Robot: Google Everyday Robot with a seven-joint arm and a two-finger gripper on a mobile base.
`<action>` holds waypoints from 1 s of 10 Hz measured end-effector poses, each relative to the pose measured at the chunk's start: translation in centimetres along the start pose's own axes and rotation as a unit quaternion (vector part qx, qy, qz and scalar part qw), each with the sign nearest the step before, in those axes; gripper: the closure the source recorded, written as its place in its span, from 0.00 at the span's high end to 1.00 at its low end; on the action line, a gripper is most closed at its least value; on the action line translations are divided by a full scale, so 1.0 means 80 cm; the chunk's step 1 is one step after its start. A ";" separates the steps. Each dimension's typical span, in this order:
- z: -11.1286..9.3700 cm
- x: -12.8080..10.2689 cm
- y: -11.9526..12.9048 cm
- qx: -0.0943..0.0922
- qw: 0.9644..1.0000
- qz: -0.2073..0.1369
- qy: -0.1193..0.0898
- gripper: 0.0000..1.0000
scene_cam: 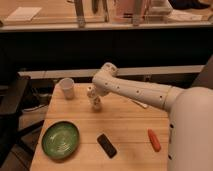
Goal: Knock the bottle over
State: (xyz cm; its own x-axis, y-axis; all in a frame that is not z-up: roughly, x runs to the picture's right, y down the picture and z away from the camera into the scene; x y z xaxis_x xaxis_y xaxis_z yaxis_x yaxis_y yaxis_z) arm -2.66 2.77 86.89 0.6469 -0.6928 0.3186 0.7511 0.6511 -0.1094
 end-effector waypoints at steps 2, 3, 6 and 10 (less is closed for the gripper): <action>0.001 0.000 -0.001 0.000 1.000 -0.001 0.000 0.00; 0.001 -0.001 -0.001 0.001 1.000 -0.001 0.000 0.00; 0.003 0.000 -0.002 0.001 1.000 -0.001 0.000 0.00; 0.004 0.000 -0.003 0.002 1.000 -0.002 0.000 0.00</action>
State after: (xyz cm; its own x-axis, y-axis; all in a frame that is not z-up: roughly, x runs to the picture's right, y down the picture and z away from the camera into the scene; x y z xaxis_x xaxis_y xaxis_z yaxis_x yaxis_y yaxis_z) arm -2.88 2.73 87.19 0.6443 -0.6949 0.3194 0.7528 0.6498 -0.1049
